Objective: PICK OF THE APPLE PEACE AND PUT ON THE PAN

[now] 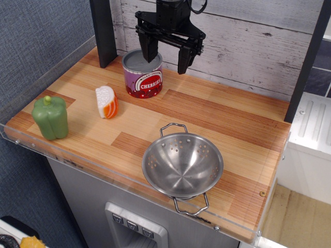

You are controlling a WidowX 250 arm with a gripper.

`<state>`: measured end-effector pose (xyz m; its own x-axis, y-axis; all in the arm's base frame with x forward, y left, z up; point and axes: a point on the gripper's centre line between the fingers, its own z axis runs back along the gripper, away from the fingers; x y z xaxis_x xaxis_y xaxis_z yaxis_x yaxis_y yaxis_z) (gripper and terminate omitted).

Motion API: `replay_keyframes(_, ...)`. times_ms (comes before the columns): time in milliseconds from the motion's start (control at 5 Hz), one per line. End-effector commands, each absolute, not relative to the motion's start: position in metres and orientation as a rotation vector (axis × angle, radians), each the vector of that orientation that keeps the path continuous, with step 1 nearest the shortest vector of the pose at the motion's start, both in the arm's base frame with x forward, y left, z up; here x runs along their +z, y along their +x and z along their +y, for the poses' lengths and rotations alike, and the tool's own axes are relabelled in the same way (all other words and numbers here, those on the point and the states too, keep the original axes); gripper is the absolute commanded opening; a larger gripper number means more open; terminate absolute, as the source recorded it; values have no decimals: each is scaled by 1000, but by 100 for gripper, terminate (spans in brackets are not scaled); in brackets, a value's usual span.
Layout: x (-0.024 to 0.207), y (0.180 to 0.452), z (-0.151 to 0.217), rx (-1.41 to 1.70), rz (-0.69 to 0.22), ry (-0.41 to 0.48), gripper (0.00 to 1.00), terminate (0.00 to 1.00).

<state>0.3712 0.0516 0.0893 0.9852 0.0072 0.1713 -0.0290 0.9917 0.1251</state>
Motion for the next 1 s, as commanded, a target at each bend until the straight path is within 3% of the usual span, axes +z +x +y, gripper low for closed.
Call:
replay_keyframes(0,89,371,52,18,-171,128,100,0)
replay_keyframes(400,80,357,38,-48,-158,53,100,0)
replay_keyframes(800,80,331,43,-63,-136,87,100,0)
